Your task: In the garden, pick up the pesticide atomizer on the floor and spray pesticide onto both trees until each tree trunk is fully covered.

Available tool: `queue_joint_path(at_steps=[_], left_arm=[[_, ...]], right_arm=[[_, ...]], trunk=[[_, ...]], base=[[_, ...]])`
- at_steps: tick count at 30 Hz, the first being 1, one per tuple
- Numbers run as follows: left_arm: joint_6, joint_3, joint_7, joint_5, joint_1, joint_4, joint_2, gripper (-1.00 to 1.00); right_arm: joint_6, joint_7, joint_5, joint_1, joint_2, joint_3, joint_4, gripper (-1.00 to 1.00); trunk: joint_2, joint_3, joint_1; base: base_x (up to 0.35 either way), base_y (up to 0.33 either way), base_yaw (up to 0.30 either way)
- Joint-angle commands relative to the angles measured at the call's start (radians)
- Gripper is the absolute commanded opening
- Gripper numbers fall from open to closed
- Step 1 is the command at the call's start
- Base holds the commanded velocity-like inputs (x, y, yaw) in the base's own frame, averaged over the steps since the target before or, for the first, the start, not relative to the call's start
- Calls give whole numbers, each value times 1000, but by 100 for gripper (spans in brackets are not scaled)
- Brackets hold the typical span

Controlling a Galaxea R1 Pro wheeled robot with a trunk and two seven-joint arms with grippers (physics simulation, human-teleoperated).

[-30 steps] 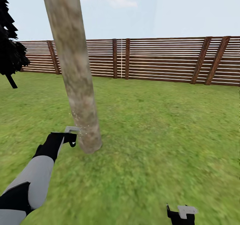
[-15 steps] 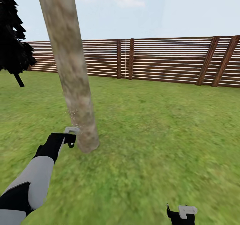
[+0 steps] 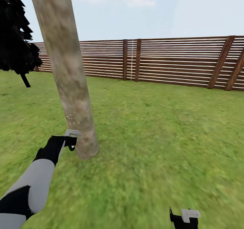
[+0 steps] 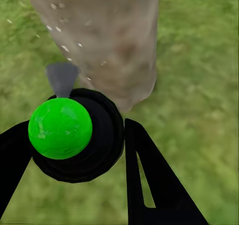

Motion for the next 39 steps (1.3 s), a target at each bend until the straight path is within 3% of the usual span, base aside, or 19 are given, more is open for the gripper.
queue_joint_path(at_steps=[1,6,8,13,18,21,25,32,39], left_arm=[[0,0,0,-1,0,1,0,-100],[0,3,12,0,21,0,6,-100],[0,2,68,5,38,1,5,-100],[0,5,76,7,43,1,1,-100],[-3,95,78,6,76,1,27,-100],[-4,97,78,6,78,2,17,-100],[-2,97,96,5,71,-7,-24,-100],[-13,97,121,8,118,-9,-22,-100],[-11,100,122,10,123,-8,-28,-100]], right_arm=[[0,0,0,0,0,0,0,100],[0,-2,0,0,1,0,0,100],[0,-4,0,0,0,0,0,100],[0,-4,0,0,-2,0,0,100],[0,-3,0,0,0,0,0,100],[0,-3,0,0,0,0,0,100],[0,-3,0,0,0,0,0,100],[0,-2,0,0,0,0,0,100],[0,-2,0,0,0,0,0,100]], trunk=[[0,0,0],[0,0,0],[0,0,0],[0,0,0],[0,0,0],[0,0,0],[0,0,0],[0,0,0],[0,0,0]], base=[[99,-255,276],[12,-271,151],[0,-273,8],[22,-268,0],[211,-204,26],[129,-83,225],[11,-7,274],[65,-66,114],[210,-200,1]])
